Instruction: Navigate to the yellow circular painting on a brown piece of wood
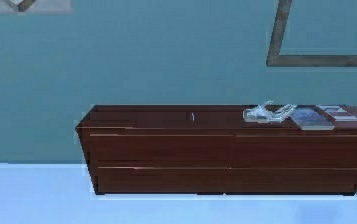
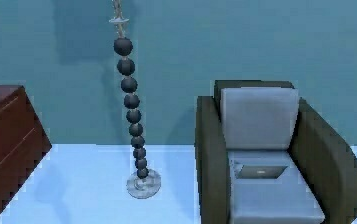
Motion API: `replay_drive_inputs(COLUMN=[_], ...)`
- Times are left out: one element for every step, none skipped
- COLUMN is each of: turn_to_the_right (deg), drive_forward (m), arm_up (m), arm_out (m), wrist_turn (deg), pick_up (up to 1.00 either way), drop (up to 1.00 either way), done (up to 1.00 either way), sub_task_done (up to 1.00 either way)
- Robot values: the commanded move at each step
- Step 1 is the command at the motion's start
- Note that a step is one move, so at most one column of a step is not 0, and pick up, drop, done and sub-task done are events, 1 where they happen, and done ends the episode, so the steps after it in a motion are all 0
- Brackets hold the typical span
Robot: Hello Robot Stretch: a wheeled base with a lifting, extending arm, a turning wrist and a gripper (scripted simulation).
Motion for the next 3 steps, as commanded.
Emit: replay_drive_inputs(turn_to_the_right=[24.0, 3.0, 0.0], drive_forward=[0.0, 0.0, 0.75], arm_up=[0.0, 0.0, 0.0], arm_out=[0.0, 0.0, 0.0], wrist_turn=[0.0, 0.0, 0.0], pick_up=[0.0, 0.0, 0.0], drop=[0.0, 0.0, 0.0], done=[0.0, 0.0, 0.0], sub_task_done=[0.0, 0.0, 0.0])
